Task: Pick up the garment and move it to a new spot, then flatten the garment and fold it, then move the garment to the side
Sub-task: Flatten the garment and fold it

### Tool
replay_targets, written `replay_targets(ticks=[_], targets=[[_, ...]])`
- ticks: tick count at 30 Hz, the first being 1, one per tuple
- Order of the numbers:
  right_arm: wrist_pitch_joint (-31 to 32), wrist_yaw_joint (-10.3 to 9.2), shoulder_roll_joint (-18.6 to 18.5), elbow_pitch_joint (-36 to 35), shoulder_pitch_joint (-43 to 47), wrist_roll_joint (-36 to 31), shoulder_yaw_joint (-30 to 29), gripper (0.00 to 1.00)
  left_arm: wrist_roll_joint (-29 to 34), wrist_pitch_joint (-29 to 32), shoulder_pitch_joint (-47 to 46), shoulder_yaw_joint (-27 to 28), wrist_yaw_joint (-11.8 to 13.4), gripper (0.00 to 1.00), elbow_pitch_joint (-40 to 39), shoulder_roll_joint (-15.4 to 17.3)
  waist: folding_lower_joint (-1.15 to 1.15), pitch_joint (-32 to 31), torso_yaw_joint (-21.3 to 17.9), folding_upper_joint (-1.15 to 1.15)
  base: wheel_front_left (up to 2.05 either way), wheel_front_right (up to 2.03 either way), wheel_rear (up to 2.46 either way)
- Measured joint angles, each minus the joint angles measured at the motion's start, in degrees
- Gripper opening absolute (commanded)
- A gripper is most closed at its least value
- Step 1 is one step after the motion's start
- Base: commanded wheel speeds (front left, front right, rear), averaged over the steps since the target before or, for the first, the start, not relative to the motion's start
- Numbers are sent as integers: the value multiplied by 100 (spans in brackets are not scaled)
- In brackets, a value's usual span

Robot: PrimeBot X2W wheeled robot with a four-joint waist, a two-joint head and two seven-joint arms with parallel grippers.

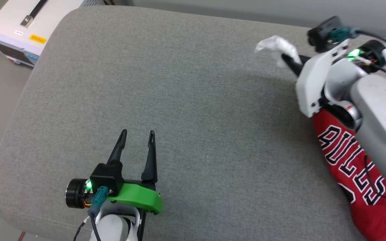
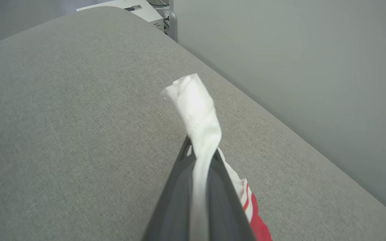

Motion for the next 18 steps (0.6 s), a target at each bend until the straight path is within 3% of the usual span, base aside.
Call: replay_targets(ticks=[7,13,17,18], targets=[[-299,0,738,391,-118,254,1617,0,-51,1,-82,-30,51,100,-5,0,0,185,84,0,0,0,0],[-324,0,971,712,167,875,2824,0,-81,0,-117,-69,114,100,-4,0,0,270,123,0,0,0,0],[-194,0,931,736,231,1129,2872,0,-91,1,-118,-26,118,100,13,0,-1,256,93,0,0,0,0],[-241,0,920,733,231,1148,2878,41,-91,0,-118,-9,118,100,21,0,0,246,83,0,0,0,0]])
